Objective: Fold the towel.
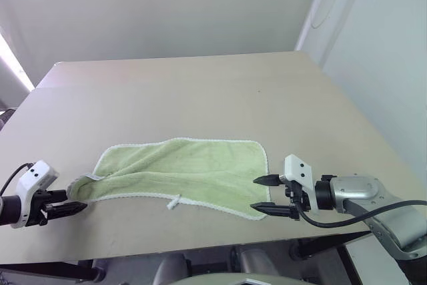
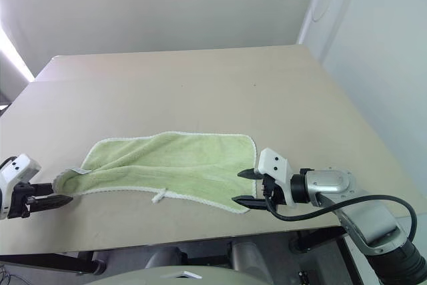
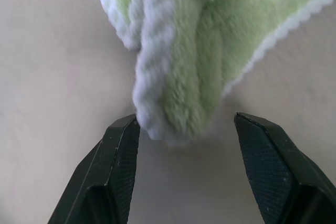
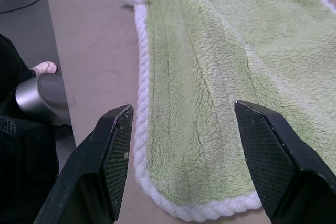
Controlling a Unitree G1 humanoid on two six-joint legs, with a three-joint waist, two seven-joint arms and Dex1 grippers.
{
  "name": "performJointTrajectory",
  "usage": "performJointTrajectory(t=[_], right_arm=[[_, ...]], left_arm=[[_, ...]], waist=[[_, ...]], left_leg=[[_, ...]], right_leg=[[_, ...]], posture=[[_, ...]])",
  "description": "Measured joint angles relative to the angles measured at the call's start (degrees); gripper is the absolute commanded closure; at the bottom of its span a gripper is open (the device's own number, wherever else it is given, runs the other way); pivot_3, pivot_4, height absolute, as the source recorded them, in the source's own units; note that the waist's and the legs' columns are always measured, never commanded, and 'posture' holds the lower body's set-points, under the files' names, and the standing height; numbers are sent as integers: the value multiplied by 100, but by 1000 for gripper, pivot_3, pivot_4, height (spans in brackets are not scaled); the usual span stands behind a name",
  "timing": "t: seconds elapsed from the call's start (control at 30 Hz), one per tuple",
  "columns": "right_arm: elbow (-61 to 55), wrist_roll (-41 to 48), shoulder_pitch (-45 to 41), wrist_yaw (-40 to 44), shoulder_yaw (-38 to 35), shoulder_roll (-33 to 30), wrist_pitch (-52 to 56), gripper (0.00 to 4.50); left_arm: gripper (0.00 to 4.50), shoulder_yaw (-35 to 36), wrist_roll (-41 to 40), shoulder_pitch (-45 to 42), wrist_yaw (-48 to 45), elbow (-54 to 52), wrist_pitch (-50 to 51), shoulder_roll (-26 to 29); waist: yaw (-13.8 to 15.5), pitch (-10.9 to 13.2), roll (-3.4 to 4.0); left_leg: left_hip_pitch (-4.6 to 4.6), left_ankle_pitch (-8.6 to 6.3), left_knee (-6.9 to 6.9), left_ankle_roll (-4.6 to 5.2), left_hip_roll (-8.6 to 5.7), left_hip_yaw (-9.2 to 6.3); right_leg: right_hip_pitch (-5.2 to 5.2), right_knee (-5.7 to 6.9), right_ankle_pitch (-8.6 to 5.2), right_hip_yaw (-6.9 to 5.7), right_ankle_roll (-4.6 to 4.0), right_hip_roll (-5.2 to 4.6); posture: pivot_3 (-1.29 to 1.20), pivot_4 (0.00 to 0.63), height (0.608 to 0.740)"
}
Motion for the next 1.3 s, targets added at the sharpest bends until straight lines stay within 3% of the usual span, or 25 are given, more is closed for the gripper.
performJointTrajectory(t=[0.07,0.17,0.4,0.87,1.3], right_arm=[[0,-24,3,1,0,0,0,1310],[0,-28,9,3,0,-1,-1,1273],[0,-37,14,-24,0,5,-5,1273],[-260,25,485,201,4,-69,-185,1273],[236,-1058,541,-105,621,123,-996,1273]], left_arm=[[1495,-46,2,-4,0,4,9,-2],[2119,-109,4,-7,-6,5,29,-10],[4459,-168,-5,-133,-23,184,195,-10],[4459,-107,-377,-511,4,223,993,12],[4459,-192,-422,-625,260,-209,1505,15]], waist=[[0,0,1],[-1,0,1],[-4,0,2],[1,-2,-3],[5,-4,-7]], left_leg=[[0,0,0,0,0,1],[3,0,1,0,0,1],[3,0,1,0,0,1],[3,0,1,0,0,-1],[3,0,2,-1,-1,0]], right_leg=[[0,0,0,1,0,0],[1,1,0,1,0,0],[1,0,0,0,0,0],[2,1,0,-1,0,2],[2,0,0,-1,0,1]], posture=[[0,0,712],[0,0,712],[0,0,712],[0,0,712],[0,0,712]])
